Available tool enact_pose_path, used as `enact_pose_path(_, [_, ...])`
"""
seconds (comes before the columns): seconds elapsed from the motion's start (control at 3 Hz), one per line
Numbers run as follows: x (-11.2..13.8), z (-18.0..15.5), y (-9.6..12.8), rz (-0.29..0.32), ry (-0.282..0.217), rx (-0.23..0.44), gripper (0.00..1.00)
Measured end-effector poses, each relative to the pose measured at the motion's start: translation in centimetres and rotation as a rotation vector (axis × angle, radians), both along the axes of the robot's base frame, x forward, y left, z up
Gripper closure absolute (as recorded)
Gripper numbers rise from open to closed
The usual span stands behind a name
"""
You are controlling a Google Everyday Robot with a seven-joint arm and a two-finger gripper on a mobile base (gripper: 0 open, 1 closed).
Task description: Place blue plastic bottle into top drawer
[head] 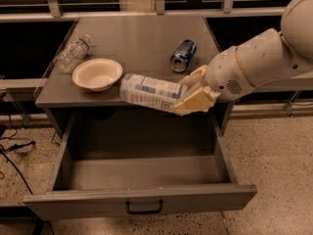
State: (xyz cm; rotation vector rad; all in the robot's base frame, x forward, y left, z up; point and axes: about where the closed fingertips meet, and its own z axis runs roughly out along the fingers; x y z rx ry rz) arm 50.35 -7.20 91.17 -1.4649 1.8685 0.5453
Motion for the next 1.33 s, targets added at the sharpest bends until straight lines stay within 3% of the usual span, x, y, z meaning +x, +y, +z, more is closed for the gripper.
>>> enact_pose_path(0.67, [-1.9,-5.2,1.1,0.065,0.04,0.062,1.0])
enact_pose_path(1.33, [-2.9,-9.5,2.2,0.12,0.028,0.072,1.0])
